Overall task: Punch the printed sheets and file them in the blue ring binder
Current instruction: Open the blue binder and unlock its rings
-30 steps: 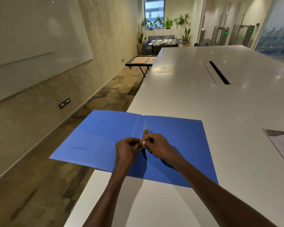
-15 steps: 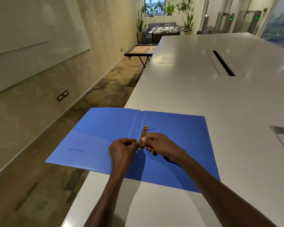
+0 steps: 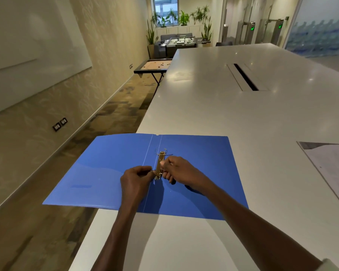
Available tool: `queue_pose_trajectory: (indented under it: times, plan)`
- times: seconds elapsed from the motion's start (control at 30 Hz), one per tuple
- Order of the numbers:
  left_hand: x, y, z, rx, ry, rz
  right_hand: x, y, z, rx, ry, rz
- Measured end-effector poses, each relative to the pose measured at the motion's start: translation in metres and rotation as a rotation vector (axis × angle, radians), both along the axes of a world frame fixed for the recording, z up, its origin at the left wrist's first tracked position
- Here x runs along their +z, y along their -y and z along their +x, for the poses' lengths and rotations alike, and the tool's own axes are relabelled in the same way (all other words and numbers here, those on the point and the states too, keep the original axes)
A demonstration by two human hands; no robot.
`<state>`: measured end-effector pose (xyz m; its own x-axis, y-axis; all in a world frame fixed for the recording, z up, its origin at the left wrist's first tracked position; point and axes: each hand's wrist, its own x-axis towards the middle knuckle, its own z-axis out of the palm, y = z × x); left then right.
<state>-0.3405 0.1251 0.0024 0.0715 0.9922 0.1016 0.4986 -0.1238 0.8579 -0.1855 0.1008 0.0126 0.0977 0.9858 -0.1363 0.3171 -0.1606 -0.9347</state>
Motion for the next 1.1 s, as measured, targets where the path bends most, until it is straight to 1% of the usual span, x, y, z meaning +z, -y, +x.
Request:
queue_pose_trajectory:
  times: [0.2,0.33,0.43,0.77,0.97,1.1]
  plan:
    - [0.012,0.009,-0.004,-0.008,0.013,0.022,0.006,0.011,0.005,-0.049,0.145,0.034]
    - [0.020,0.015,-0.006,0.003,0.021,0.051,0.009,0.025,0.011,-0.082,0.161,0.054]
    - [0.024,0.022,-0.006,-0.033,0.071,0.058,0.010,0.037,0.017,-0.131,0.186,0.070]
    - [0.034,0.053,0.019,-0.164,0.091,0.112,0.021,0.091,0.041,-0.355,0.096,0.175]
    - [0.040,0.083,0.055,-0.297,0.067,0.206,0.028,0.133,0.081,-0.489,0.043,0.226]
    - [0.042,0.105,0.092,-0.375,0.092,0.225,0.036,0.168,0.121,-0.553,0.100,0.263]
